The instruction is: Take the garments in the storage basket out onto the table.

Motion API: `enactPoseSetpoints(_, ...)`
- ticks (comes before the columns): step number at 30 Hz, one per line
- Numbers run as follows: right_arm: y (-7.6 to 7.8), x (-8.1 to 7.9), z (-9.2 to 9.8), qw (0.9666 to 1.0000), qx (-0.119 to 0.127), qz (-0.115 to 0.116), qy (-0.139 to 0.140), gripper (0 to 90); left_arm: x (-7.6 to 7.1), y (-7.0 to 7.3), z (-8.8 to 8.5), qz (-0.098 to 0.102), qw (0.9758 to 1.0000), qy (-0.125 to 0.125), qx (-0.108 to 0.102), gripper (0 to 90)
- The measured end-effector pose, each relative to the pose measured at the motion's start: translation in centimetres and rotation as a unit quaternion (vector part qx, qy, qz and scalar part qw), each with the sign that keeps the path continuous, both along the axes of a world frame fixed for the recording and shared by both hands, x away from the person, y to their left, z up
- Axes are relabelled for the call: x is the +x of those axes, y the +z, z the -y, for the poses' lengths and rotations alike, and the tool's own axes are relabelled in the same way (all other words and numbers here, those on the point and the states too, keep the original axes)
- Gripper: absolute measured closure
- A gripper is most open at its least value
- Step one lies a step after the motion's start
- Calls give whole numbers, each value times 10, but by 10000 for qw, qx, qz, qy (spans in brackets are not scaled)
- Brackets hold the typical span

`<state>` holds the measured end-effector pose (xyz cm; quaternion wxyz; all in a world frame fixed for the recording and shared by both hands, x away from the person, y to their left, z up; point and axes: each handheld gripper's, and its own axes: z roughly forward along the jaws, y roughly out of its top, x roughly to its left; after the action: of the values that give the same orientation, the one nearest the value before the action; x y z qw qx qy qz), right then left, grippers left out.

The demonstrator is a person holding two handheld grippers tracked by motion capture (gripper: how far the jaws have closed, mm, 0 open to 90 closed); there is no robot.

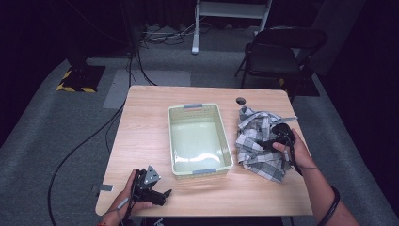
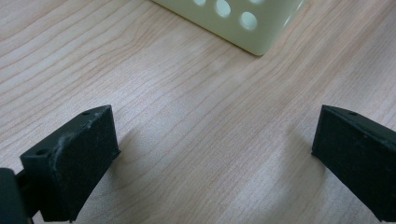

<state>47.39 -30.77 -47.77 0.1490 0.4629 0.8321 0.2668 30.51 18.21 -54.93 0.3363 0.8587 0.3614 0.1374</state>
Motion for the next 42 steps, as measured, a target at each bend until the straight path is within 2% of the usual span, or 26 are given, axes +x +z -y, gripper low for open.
enactPoseSetpoints(14, 12, -9, 3, 9992, -275, 231, 176, 64, 0, 0, 0, 4, 10000, -4, -2, 0)
enactPoseSetpoints(25, 20, -16, 6, 9983, -422, 332, 206, 66, 0, 0, 0, 0, 10000, 0, 1, 0)
enactPoseSetpoints(34, 28, -21, 6, 9978, -445, 474, 123, 68, 0, 0, 0, 1, 10000, -2, 1, 0)
enactPoseSetpoints(36, 30, -23, 6, 9969, -496, 603, 5, 66, 0, 0, 0, 0, 10000, 1, -1, 0)
enactPoseSetpoints(39, 32, -25, 5, 9963, -494, 707, -23, 66, 0, 0, 0, 0, 10000, 1, -1, 0)
enactPoseSetpoints(42, 33, -25, 4, 9953, -428, 856, -131, 55, 0, 0, 0, 0, 10000, 0, 0, 0)
